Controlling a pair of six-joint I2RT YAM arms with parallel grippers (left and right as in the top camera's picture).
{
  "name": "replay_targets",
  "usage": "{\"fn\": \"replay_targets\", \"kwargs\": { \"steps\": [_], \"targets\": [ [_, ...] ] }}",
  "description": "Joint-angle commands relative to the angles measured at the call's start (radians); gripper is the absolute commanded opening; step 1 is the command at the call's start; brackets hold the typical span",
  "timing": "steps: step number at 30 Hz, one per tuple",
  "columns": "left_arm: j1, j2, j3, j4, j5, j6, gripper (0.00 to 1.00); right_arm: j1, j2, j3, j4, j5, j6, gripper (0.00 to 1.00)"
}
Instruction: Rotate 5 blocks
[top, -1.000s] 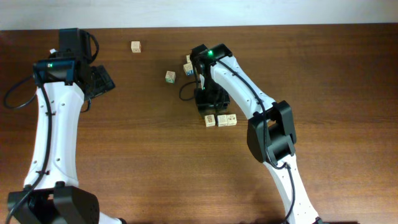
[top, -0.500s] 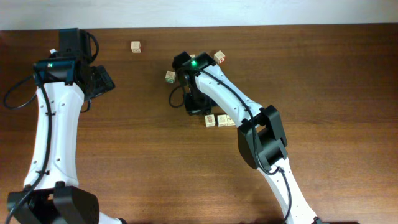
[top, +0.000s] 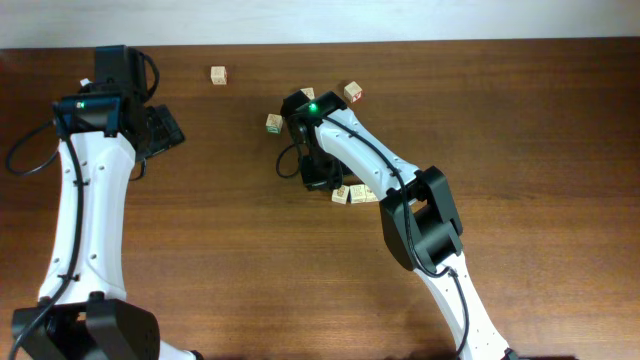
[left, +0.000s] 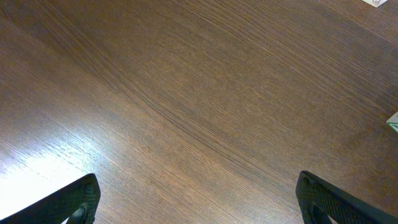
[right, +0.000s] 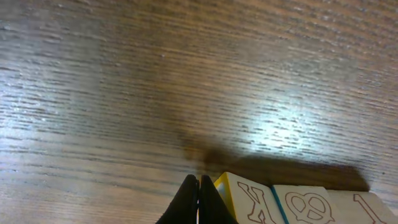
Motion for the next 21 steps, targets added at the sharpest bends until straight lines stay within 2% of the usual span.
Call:
{"fn": "replay_targets", "kwargs": {
  "steps": [1,5,13,20,21],
  "targets": [
    [0.000,0.002,0.014,-0.002,-0.014,-0.013,0.99,-0.003,-0.001,-0.001,-0.024,0.011,-0.011,0.04],
    [0.000,0.002,0.014,-0.002,-0.014,-0.013,0.99,-0.003,-0.001,-0.001,-0.039,-0.047,-0.077,0.04],
    [0.000,0.002,0.014,-0.002,-0.014,-0.013,0.99,-0.003,-0.001,0.018,-0.042,-0.048,-0.116,0.04],
    [0.000,0.002,0.014,-0.002,-0.014,-0.013,0.99,-0.020,-0.002,0.280,-0.063,-0.043,-0.116,0.06],
    [-0.001,0.002,0.014,-0.001,-0.014,-0.013,0.99,-0.031,-0.002,0.331,-0.050,-0.029,-0.116,0.11]
  ]
}}
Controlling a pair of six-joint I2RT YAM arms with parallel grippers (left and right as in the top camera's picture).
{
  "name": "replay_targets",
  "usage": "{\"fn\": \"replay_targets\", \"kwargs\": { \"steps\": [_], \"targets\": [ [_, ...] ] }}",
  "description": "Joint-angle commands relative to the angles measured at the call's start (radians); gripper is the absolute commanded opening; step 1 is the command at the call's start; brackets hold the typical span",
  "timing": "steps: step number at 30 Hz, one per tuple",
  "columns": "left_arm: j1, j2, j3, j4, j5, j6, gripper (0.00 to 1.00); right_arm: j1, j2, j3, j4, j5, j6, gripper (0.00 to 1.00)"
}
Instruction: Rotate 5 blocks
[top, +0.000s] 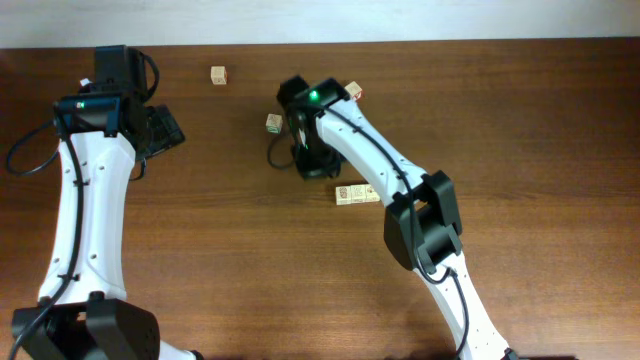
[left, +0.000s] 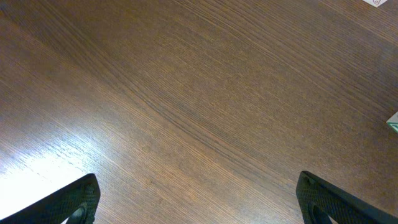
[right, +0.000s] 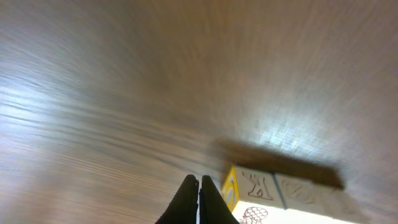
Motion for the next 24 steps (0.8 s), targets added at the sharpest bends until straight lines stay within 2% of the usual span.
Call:
{"fn": "replay_targets", "kwargs": {
  "steps": [1,2,4,6,10,15,18,24],
  "targets": [
    [0.000,0.002,0.014,-0.002,-0.014,-0.013,0.99,-0.034,-0.005,0.165,0.033,0.027,-0.010,0.17],
    [0.000,0.002,0.014,-0.002,-0.014,-0.013,0.99,-0.045,-0.005,0.184,0.069,0.046,-0.010,0.23],
    [0.000,0.002,0.014,-0.002,-0.014,-0.013,0.99,-0.067,-0.005,0.192,0.163,0.067,-0.010,0.42],
    [0.000,0.002,0.014,-0.002,-0.014,-0.013,0.99,-0.087,0.001,0.184,0.246,0.066,-0.010,0.52],
    [0.000,0.002,0.014,-0.002,-0.014,-0.013,0.99,-0.096,0.018,0.170,0.384,-0.027,-0.002,0.54],
    [0.000,0.002,0.014,-0.002,-0.014,-0.013,0.99,-0.042,0.057,0.170,0.497,-0.047,0.190,0.57],
    [0.000,0.002,0.014,-0.002,-0.014,-0.013,0.99,-0.005,0.105,0.170,0.553,0.037,0.292,0.60],
    [0.000,0.002,0.014,-0.002,-0.014,-0.013,0.99,0.048,0.183,0.170,0.625,0.139,0.369,0.59]
  ]
}}
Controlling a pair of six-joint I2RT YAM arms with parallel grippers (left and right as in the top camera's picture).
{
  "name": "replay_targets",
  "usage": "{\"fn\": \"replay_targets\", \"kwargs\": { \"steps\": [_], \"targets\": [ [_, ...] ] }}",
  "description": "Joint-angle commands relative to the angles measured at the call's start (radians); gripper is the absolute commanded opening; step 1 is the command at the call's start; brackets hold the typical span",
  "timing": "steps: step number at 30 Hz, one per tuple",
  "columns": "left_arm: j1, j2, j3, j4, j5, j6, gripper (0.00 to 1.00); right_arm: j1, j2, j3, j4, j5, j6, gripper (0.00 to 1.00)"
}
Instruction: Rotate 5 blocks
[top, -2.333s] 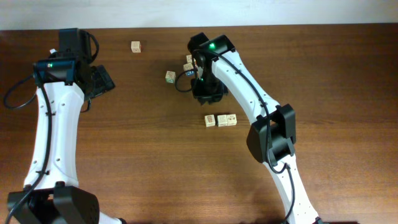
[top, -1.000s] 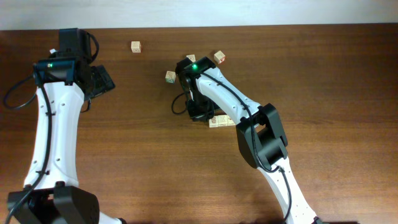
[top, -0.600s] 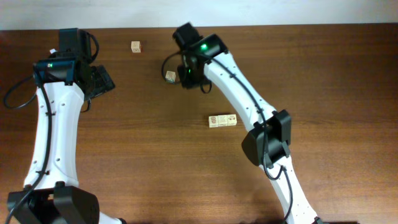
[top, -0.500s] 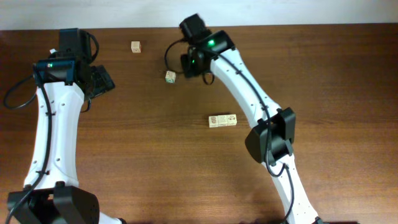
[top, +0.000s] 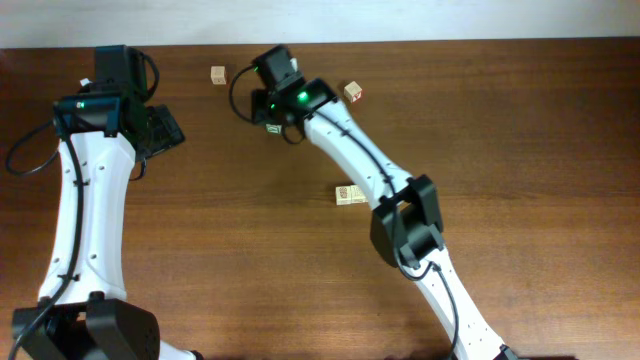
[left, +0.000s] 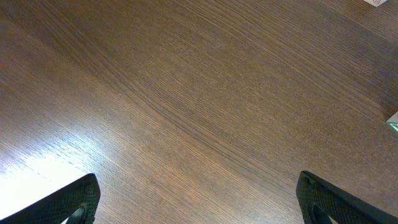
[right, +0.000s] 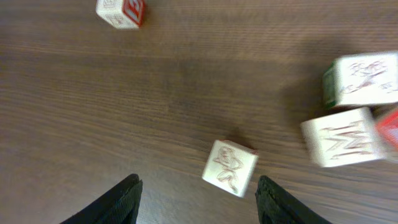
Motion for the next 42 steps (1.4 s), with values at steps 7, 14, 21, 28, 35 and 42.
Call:
{"fn": "replay_targets", "kwargs": {
  "steps": [7,14,21,28,35,42],
  "targets": [
    [0.000,0.002,0.014,-0.001,-0.014,-0.013,0.99,0.024,0.074,-0.002,0.014,0.174,0.072,0.59],
    [-0.001,0.002,0.014,-0.001,-0.014,-0.013,0.99,0.024,0.100,-0.003,0.046,0.179,0.071,0.46],
    [0.000,0.002,0.014,-0.001,-0.014,-0.013,0.99,0.024,0.101,-0.003,0.045,0.180,0.060,0.37],
    [0.000,0.002,0.014,-0.001,-0.014,-0.013,0.99,0.021,0.094,-0.003,-0.040,0.175,-0.019,0.24],
    [-0.001,0.002,0.014,-0.001,-0.014,-0.013,0.99,0.018,0.040,0.049,-0.277,0.123,-0.076,0.19],
    [-0.001,0.002,0.014,-0.001,-0.014,-0.013,0.99,0.018,0.000,0.070,-0.580,0.030,-0.076,0.19]
  ]
}}
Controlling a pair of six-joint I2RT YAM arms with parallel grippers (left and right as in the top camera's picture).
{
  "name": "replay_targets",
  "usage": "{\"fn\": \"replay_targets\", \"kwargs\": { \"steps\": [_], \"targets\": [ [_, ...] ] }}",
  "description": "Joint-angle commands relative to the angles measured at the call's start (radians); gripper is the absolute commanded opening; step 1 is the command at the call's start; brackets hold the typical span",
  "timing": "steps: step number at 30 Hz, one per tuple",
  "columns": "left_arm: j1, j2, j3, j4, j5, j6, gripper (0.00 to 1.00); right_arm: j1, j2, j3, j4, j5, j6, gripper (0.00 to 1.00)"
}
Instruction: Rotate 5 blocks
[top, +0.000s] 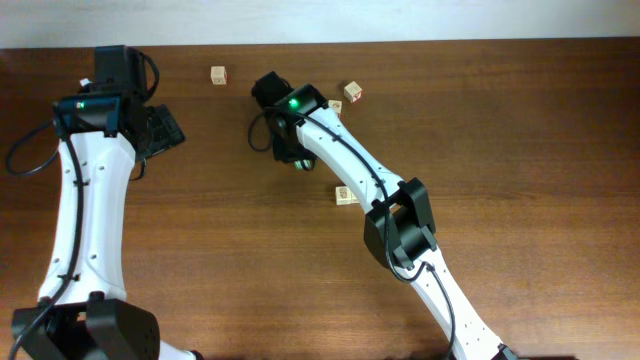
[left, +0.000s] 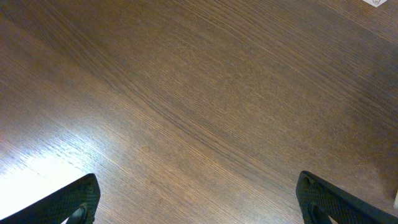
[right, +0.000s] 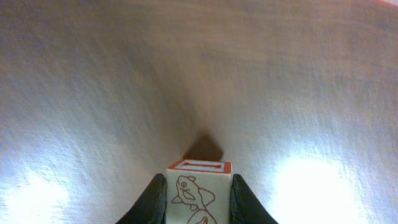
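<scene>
In the right wrist view a white block (right: 198, 194) with a red animal drawing and a red-framed top face sits between my right gripper (right: 199, 184) fingers, which are shut on it just above the table. Overhead, that right gripper (top: 292, 152) is at the back middle and hides the block. Loose blocks lie at the back: one (top: 218, 75) to the left, two (top: 352, 93) (top: 335, 105) to the right. A short row of blocks (top: 346, 195) lies nearer the middle. My left gripper (top: 163, 128) stands open at the left, over bare wood (left: 202, 200).
The brown wooden table (top: 520, 150) runs to a pale wall edge at the back. The right arm (top: 350, 165) stretches over the middle and covers part of the block row. A white block corner (left: 377, 2) shows at the left wrist view's top right.
My right gripper was open above several loose blocks at the back. It has come slightly nearer and lower and is shut on the block with the red drawing. The left arm has not moved.
My right gripper stood shut, empty, beside the left end of the block row. It was then farther back, still shut, with the row behind it. Then it was open over the loose blocks at the back, and now it grips one of them.
</scene>
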Motion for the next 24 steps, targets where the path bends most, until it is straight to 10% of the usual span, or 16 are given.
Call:
{"fn": "replay_targets", "kwargs": {
  "steps": [1,24],
  "targets": [
    [0.000,0.002,0.014,-0.002,-0.014,-0.013,0.99,-0.004,-0.039,0.010,-0.130,-0.079,-0.010,0.17],
    [-0.001,0.002,0.014,-0.002,-0.014,-0.013,0.99,-0.014,-0.039,0.009,-0.360,-0.092,-0.048,0.30]
  ]
}}
